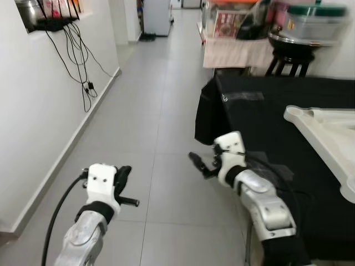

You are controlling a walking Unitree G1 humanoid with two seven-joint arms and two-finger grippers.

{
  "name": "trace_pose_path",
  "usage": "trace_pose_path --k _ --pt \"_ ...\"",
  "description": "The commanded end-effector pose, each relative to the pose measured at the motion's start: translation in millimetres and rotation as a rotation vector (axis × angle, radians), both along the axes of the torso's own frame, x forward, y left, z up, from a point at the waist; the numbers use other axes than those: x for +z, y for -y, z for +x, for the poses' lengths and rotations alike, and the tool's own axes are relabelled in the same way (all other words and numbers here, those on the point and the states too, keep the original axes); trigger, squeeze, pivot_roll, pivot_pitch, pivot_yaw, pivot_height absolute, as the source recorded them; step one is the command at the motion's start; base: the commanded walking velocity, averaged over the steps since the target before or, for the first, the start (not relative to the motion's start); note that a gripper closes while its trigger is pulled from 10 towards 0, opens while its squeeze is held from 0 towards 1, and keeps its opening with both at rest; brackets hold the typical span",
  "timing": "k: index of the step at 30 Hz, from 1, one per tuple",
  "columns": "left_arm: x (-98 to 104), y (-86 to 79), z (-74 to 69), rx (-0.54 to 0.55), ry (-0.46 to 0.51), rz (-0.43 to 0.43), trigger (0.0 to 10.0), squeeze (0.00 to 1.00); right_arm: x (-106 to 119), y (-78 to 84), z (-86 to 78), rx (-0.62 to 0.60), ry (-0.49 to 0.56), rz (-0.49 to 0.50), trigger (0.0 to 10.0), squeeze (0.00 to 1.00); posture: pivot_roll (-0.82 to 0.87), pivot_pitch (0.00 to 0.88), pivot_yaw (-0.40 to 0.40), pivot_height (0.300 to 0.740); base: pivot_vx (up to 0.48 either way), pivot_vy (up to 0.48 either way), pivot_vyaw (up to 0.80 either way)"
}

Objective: Building children table

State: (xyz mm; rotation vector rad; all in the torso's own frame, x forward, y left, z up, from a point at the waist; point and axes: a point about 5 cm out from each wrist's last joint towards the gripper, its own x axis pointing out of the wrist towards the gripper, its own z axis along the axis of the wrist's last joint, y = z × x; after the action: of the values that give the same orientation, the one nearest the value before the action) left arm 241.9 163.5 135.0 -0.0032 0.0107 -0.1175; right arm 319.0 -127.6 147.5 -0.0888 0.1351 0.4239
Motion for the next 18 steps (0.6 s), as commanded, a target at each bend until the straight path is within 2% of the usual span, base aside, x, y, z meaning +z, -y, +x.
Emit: trace_pose_path --k 1,10,18 --pt "-10 -7.9 -1.1 0.038 -0.058 0.005 10.0 0.0 -5 -3.7 1.3 -0.004 -0.022 -0.011 10.0 0.0 0.0 0.0 -0.074 0.74 0.0 0.0 0.0" --pt "-10 -8.7 7.4 0.036 -0.048 -0.051 10.0 0.0 -8 -4.5 4.6 -0.025 -0.025 -0.01 10.0 0.0 -0.01 0.0 -0.066 0.74 0.0 0.0 0.0" --pt "-8 -10.3 9.2 0.07 -0.021 -0.072 10.0 0.0 -11 -5.0 8.4 -0.032 -0.032 0.008 10.0 0.0 -0.01 0.0 -0.077 0.74 0.375 0.0 0.0"
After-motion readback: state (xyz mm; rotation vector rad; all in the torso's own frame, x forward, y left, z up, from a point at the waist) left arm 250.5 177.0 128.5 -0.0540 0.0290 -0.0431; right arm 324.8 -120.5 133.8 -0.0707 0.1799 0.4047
